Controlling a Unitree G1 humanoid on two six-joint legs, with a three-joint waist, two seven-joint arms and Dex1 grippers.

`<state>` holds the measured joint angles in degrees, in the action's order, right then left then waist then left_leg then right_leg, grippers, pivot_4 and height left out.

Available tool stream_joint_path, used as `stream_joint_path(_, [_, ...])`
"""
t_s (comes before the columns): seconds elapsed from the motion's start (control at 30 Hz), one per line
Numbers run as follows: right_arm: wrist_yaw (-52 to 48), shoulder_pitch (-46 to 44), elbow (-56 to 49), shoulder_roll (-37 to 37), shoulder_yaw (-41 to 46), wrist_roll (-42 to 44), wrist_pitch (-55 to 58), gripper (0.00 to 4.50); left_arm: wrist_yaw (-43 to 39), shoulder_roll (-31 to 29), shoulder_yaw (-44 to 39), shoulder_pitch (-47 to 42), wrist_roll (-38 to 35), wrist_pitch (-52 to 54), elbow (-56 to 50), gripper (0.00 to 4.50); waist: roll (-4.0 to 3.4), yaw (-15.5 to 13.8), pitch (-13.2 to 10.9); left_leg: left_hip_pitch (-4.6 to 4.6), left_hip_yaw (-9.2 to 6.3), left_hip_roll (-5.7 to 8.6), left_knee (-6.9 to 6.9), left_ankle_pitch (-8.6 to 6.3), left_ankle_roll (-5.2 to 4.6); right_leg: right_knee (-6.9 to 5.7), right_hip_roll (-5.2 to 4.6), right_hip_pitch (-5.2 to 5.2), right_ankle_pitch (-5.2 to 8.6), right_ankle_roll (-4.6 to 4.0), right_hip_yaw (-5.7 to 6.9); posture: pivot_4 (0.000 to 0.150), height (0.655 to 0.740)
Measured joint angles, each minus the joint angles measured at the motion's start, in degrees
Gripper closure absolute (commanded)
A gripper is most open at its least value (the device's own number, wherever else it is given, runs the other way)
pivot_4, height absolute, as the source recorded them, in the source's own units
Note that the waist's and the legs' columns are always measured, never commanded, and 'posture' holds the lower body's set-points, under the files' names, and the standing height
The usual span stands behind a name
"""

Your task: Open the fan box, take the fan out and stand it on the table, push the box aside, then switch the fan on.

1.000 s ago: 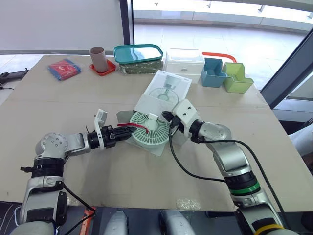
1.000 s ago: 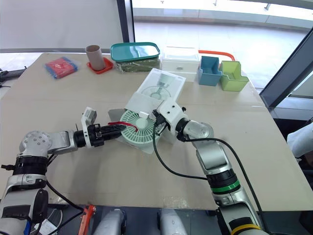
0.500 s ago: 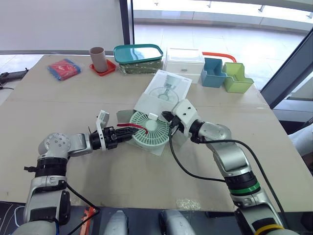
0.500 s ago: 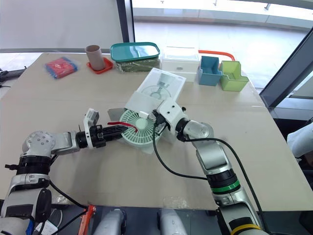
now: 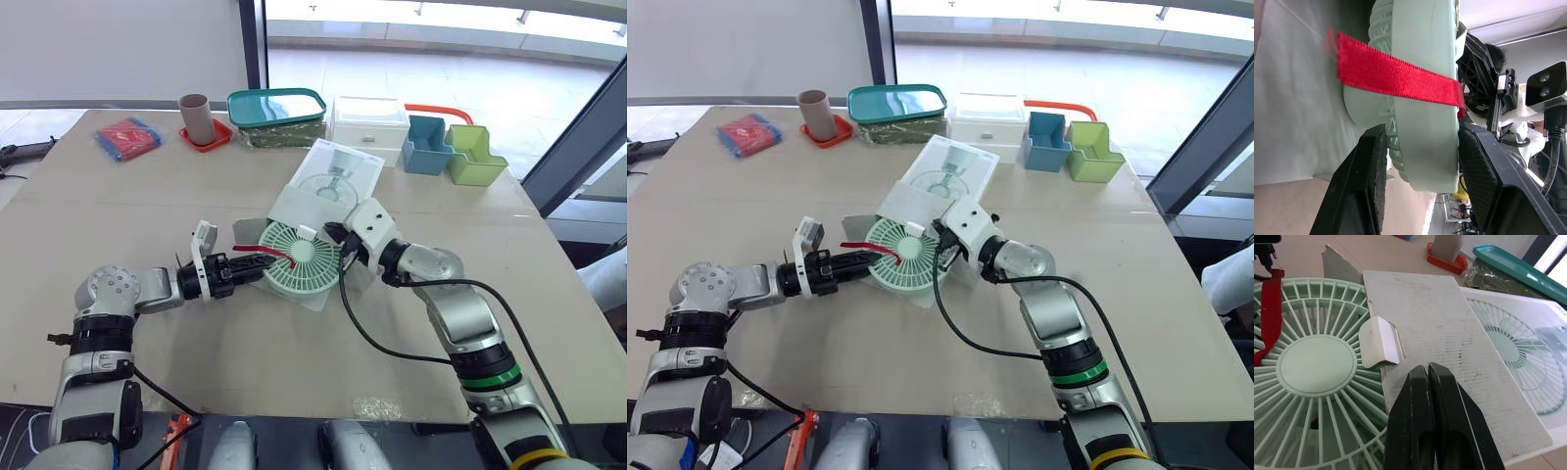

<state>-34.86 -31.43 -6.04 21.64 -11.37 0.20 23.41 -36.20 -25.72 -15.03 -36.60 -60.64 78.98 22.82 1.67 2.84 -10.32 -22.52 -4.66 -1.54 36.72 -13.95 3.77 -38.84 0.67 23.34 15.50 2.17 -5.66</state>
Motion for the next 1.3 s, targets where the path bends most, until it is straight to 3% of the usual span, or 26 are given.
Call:
stream_joint_path(0.4, [-0.01,-0.04,-0.05,-0.02,-0.08,0.02,-0.14,4.45,6.07,-0.59,-8.31,6.52,-5.11,10.98,-9.09,2.81,0.00,0.14,0.00,0.01,-0.04,-0.02,-0.05,0.03,0.06,-0.02,-0.04,0.02,0.02,-0.03,0.05,0.150,0.7400])
stream_joint_path(0.7, [0.12,0.13,0.81,-0.12,-0.11,0.02,-0.69,4.45,14.16,-1.76,-13.08,19.08,-19.23,13.29,-16.84,2.81,0.02,0.16,0.01,0.09,-0.12,-0.02,-0.09,0.12,0.20,-0.11,-0.04,-0.04,0.05,-0.11,0.10,0.150,0.7400])
stream_joint_path(0.87, [-0.04,0.00,1.20,-0.21,-0.14,0.02,-1.14,4.45,16.66,-1.62,-13.33,19.96,-21.32,12.42,-17.56,2.81,0.02,0.15,0.02,0.10,-0.11,-0.03,-0.10,0.13,0.20,-0.11,-0.01,-0.03,0.04,-0.12,0.10,0.150,0.7400])
stream_joint_path(0.93, [-0.05,-0.04,1.36,-0.27,-0.14,0.02,-1.25,4.45,16.69,-1.99,-12.62,20.27,-21.25,11.61,-18.37,1.83,0.03,0.15,0.02,0.11,-0.11,-0.03,-0.10,0.13,0.22,-0.12,-0.01,-0.03,0.04,-0.14,0.11,0.150,0.7400])
stream_joint_path(1.03, [-0.03,-0.05,1.57,-0.32,-0.15,0.02,-1.46,4.45,16.70,-2.83,-11.84,20.39,-19.13,9.40,-19.42,1.01,0.04,0.15,0.03,0.13,-0.11,-0.02,-0.10,0.15,0.23,-0.12,-0.01,-0.05,0.03,-0.14,0.09,0.150,0.7400])
stream_joint_path(1.1, [-0.07,-0.05,1.58,-0.31,-0.15,0.02,-1.58,4.45,15.13,-3.91,-10.87,20.39,-17.99,8.02,-19.62,0.22,0.05,0.15,0.03,0.12,-0.11,-0.03,-0.10,0.15,0.24,-0.12,0.01,-0.04,0.03,-0.14,0.09,0.150,0.7400])
stream_joint_path(1.13, [-0.08,-0.05,1.58,-0.31,-0.15,0.02,-1.59,4.45,14.62,-4.68,-10.36,20.39,-17.62,7.62,-19.81,0.04,0.05,0.15,0.03,0.12,-0.11,-0.04,-0.10,0.15,0.24,-0.12,0.03,-0.03,0.03,-0.15,0.10,0.150,0.7400])
stream_joint_path(1.3, [-0.85,-0.06,2.04,-0.29,0.27,0.35,-2.66,4.45,7.98,-10.27,-7.95,19.25,-14.23,4.17,-22.72,0.04,0.05,0.15,0.03,0.11,-0.10,-0.04,-0.14,0.15,0.24,-0.11,0.02,-0.02,0.05,-0.16,0.09,0.150,0.7400])
